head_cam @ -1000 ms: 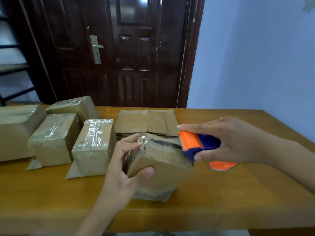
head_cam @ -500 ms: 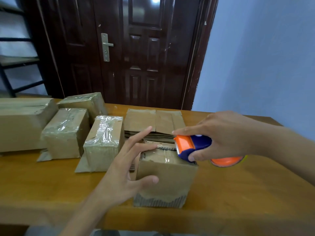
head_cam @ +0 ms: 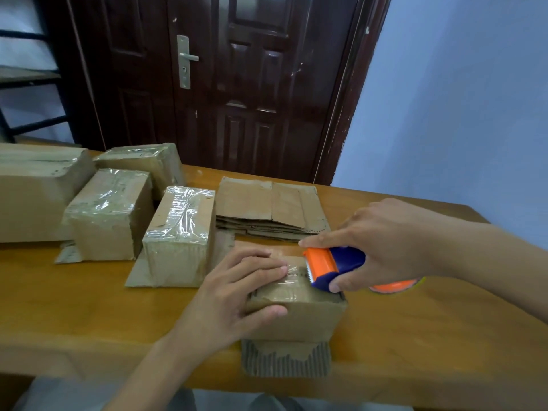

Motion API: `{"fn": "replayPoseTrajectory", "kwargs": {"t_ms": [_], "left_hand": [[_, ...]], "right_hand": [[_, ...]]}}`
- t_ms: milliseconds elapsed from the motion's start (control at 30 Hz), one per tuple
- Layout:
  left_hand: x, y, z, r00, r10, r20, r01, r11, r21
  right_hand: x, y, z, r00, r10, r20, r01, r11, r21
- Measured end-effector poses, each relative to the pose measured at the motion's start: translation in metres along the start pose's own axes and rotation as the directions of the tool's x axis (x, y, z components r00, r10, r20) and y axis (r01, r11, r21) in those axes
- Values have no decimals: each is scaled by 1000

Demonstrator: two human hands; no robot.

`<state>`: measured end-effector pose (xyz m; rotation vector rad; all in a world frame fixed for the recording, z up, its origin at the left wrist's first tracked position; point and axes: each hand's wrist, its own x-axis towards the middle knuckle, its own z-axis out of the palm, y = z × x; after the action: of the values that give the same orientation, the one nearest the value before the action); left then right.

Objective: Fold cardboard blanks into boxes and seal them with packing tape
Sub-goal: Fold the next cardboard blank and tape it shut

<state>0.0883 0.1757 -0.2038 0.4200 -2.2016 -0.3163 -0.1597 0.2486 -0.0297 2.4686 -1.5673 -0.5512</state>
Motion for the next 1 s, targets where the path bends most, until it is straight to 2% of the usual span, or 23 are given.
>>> {"fn": "replayPoseTrajectory", "kwargs": {"t_ms": [267, 533, 733, 900, 1000], "left_hand": [[3, -3, -3, 995, -39, 94, 39, 999, -1], [5, -10, -7, 991, -34, 131, 32, 999, 20], [4, -10, -7, 994, -23, 107, 22, 1000, 4], [8, -4, -10, 988, -53, 145, 56, 998, -14], [22, 8, -30, 963, -82, 257, 44, 988, 148]], "right_hand": [[5, 4, 6, 1000, 14, -2, -14, 1000, -11], [-13, 1, 17, 996, 92, 19, -94, 990, 108], [-43, 15, 33, 986, 165, 38, -169, 973, 157], [-55, 19, 49, 987, 158, 13, -158, 975, 154], [-48, 21, 63, 988, 154, -19, -150, 980, 130]]}}
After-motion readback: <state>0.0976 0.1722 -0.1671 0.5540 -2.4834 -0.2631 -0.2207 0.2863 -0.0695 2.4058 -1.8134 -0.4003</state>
